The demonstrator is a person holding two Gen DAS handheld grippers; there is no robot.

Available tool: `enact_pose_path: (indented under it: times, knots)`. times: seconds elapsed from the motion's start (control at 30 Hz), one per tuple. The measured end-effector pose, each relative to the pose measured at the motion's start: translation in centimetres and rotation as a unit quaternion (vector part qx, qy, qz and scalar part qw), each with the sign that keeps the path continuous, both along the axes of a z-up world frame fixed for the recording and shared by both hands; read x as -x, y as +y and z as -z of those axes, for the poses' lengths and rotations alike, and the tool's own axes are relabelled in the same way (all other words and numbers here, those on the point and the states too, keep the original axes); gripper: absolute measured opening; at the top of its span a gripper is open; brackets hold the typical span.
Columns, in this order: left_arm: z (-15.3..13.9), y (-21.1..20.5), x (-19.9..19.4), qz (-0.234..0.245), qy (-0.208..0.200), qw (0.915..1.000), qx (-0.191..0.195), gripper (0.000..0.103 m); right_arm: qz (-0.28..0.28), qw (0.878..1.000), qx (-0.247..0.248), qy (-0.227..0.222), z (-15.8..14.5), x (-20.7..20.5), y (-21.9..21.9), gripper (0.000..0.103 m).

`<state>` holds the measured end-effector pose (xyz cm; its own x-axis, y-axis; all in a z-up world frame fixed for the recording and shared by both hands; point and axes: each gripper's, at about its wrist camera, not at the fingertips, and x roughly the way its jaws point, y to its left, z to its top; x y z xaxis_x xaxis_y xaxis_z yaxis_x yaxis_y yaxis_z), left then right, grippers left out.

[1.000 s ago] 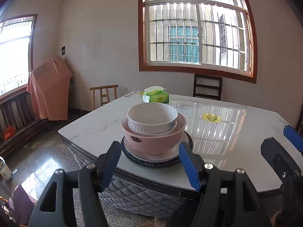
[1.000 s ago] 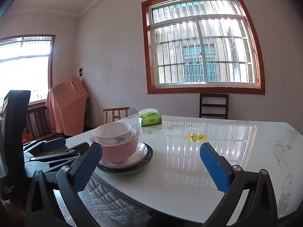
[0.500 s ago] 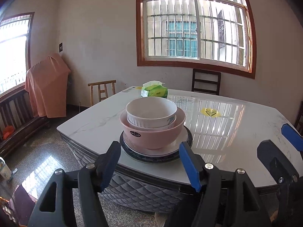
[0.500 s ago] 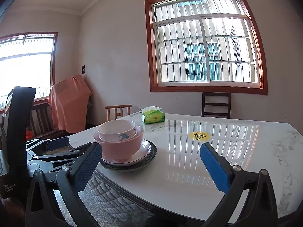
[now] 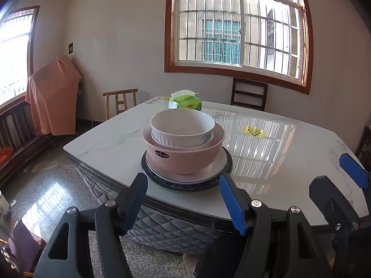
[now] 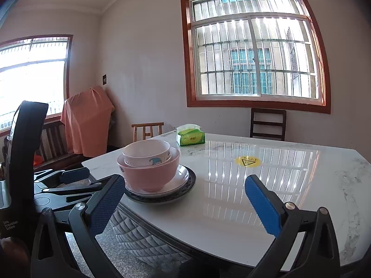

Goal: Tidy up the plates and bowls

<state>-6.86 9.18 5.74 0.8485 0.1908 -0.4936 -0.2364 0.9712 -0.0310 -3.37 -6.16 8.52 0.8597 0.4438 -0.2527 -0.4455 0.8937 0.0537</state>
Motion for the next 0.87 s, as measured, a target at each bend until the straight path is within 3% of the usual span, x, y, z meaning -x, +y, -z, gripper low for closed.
enact_pose_path:
  times: [0.43,0.63,0.87]
  knots:
    - [0.6,0.4,-0.7,0.001,0.019,0.9997,0.012,0.070,-0.002,1.000,0.000,0.015,0.3,-0.5,0.0,0.103]
    - [0.8,0.5,-1.0,-0.009,0.009,0.9999,0.006,0.074,0.000,0.999,0.004,0.038,0.8,-1.4,-0.3,0.103]
    - [1.0,0.8,-1.3,-0.023,0.011,0.9997,0.001,0.074,0.045,0.997,0.001,0.064,0.6,-4.4,-4.7,0.103]
